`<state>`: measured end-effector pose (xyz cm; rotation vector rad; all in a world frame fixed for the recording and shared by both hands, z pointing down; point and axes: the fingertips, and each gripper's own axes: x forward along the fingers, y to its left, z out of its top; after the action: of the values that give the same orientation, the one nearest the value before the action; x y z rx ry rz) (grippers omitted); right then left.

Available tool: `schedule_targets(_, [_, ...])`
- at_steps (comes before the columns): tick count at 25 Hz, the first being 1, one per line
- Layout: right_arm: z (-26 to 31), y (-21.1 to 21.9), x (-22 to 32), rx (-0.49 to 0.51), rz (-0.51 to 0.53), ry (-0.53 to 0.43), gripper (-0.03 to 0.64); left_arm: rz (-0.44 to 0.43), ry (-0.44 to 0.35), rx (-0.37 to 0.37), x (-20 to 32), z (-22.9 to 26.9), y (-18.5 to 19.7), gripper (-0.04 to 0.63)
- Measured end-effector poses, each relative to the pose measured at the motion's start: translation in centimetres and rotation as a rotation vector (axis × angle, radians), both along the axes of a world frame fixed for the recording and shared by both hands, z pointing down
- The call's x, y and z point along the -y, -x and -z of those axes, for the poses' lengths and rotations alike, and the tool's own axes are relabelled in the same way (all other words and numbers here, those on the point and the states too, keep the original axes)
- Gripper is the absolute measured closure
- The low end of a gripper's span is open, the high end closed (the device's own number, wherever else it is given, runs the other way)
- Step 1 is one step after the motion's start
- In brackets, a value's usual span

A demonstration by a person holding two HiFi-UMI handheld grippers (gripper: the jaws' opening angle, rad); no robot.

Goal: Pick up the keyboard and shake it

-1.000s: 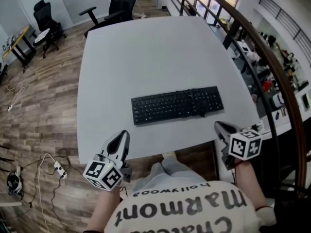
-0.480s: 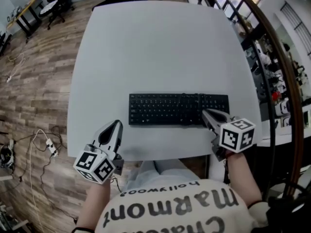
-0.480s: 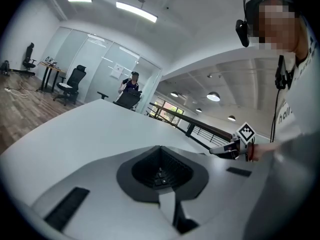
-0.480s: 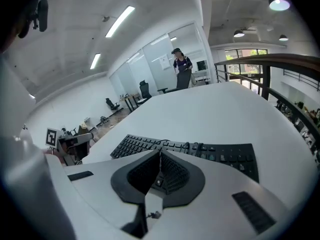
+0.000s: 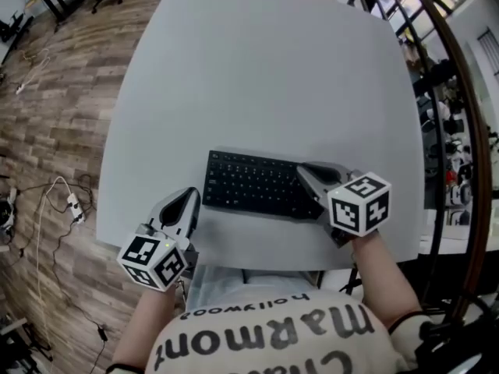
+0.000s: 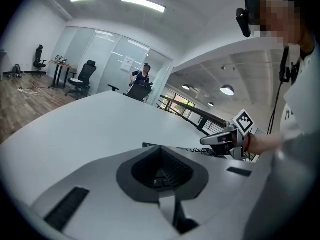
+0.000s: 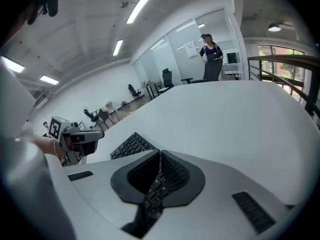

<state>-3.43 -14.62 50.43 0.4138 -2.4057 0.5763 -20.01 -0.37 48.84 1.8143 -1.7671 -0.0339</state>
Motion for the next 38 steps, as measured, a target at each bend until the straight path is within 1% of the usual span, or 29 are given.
schedule_targets(2, [-0.5,1.2,-0.1,-0.028,0.082,-0.02,0.577,-0.011,0.025,0.002,0.1,-0.6,-0.6,0.591])
schedule_targets(5, [-1.1,3.0,-0.6,-0.075,0.252,-0.051,0.575,-0.02,0.057,-0.006,0.1,-1.0,-1.2,0.591])
schedule_targets(6, [-1.3,3.5,-0.9,-0.084,0.303,-0.038,0.575,-0.022,0.065,-0.012,0.0,-1.1,-1.4,0.591])
schedule_targets(9, [-1.7,5.0,-1.6,-0.095,0.421,0.053,0.567,-0.024,0.09,-0.028,-0.4,-1.4,-1.8,0.589])
schedule_targets(10, [-1.8,5.4,-1.8,-0.103,0.458,0.08,0.534,-0.026,0.102,-0.035,-0.6,-1.6,-2.0,0.58])
schedule_targets(11, [-2.1,5.7,-2.0,-0.117,0.496,0.099,0.451,-0.031,0.115,-0.044,-0.7,-1.8,-2.2,0.545])
schedule_targets(12, [-2.3,5.8,-2.1,-0.137,0.534,0.11,0.395,-0.039,0.129,-0.052,-0.7,-2.0,-2.5,0.494])
schedule_targets(13, [-2.6,6.0,-2.3,-0.159,0.569,0.115,0.39,-0.049,0.143,-0.058,-0.8,-2.2,-2.7,0.451])
schedule_targets(14, [-2.9,6.0,-2.3,-0.184,0.602,0.12,0.39,-0.058,0.153,-0.06,-0.9,-2.4,-2.9,0.432])
schedule_targets(16, [-3.7,6.2,-2.3,-0.236,0.662,0.145,0.39,-0.06,0.163,-0.055,-1.1,-2.5,-2.9,0.425])
schedule_targets(19, [-4.5,6.4,-2.3,-0.301,0.748,0.215,0.388,-0.038,0.174,-0.058,-1.3,-2.6,-2.7,0.407])
schedule_targets(21, [-4.6,6.4,-2.5,-0.335,0.79,0.25,0.385,-0.042,0.181,-0.063,-1.3,-2.6,-2.8,0.4])
schedule_targets(24, [-5.8,5.9,-2.6,-0.424,0.839,0.249,0.385,-0.042,0.181,-0.065,-1.4,-2.7,-2.7,0.399])
schedule_targets(26, [-6.8,5.8,-2.6,-0.473,0.856,0.25,0.382,-0.037,0.178,-0.066,-1.5,-2.7,-2.6,0.399])
schedule_targets(28, [-7.0,5.8,-2.6,-0.491,0.856,0.261,0.383,-0.038,0.177,-0.064,-1.4,-2.6,-2.4,0.396])
schedule_targets(30, [-7.1,5.8,-2.7,-0.494,0.867,0.251,0.396,-0.042,0.18,-0.06,-1.4,-2.9,-2.3,0.395])
schedule_targets(32, [-6.9,5.8,-2.8,-0.483,0.878,0.215,0.404,-0.045,0.183,-0.058,-1.4,-2.9,-2.3,0.39])
schedule_targets(35, [-6.1,5.6,-2.7,-0.432,0.875,0.151,0.413,-0.048,0.183,-0.058,-1.2,-2.8,-2.3,0.387])
schedule_targets(38, [-5.3,5.7,-2.8,-0.391,0.878,0.062,0.414,-0.061,0.182,-0.049,-1.0,-2.7,-2.1,0.379])
